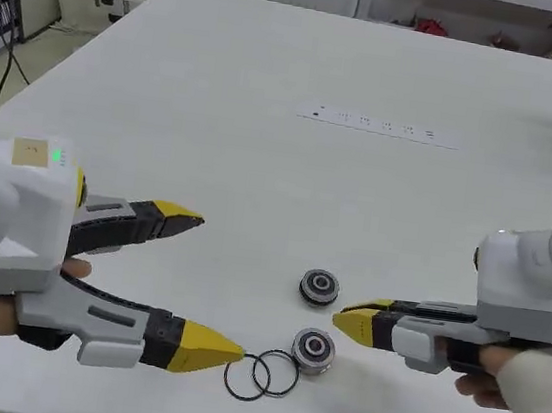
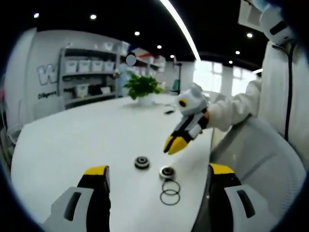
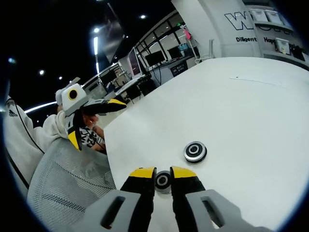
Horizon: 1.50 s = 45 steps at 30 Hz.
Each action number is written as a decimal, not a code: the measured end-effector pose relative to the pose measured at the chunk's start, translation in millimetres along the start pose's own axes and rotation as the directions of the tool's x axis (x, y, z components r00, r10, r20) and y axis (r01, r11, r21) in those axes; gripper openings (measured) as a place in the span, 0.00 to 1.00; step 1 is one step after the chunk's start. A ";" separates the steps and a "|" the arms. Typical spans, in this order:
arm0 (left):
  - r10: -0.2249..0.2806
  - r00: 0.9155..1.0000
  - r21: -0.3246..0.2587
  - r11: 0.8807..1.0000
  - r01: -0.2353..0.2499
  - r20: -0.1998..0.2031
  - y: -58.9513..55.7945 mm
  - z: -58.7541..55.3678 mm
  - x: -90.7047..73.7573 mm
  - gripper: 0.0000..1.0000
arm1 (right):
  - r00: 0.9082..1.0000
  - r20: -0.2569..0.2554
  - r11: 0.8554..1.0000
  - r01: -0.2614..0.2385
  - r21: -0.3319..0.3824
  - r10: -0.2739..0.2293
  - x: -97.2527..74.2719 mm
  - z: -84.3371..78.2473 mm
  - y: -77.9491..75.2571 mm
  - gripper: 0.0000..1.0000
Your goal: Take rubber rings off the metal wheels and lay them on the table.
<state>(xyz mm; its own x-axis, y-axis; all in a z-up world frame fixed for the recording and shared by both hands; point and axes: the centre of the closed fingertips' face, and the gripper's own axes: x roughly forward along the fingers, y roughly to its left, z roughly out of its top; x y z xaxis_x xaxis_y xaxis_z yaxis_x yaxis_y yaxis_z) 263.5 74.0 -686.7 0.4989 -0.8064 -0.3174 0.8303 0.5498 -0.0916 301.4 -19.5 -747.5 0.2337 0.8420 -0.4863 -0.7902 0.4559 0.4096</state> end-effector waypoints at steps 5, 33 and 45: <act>0.008 1.000 0.018 1.000 -0.008 0.000 5.3 8.3 -0.4 0.84 | 1.000 0.007 0.998 0.021 -0.054 -0.020 -7.8 8.0 1.2 0.12; -0.113 0.993 0.231 0.966 0.115 -0.024 11.3 81.2 42.4 0.79 | 0.994 0.089 0.957 0.092 -0.276 -0.070 -41.5 91.6 -6.3 0.25; -0.112 0.993 0.271 0.956 0.115 -0.025 33.4 86.5 70.7 0.69 | 0.989 0.150 0.957 0.058 -0.284 -0.015 -18.6 106.0 -17.9 0.22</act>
<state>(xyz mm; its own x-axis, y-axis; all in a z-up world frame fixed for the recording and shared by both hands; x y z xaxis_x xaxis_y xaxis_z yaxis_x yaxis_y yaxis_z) 347.9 16.5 -630.6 0.3965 -0.8573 -0.3284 0.9180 0.3741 0.1317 371.2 -12.7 -664.0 0.3281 0.8685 -0.3716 -0.9035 0.4033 0.1449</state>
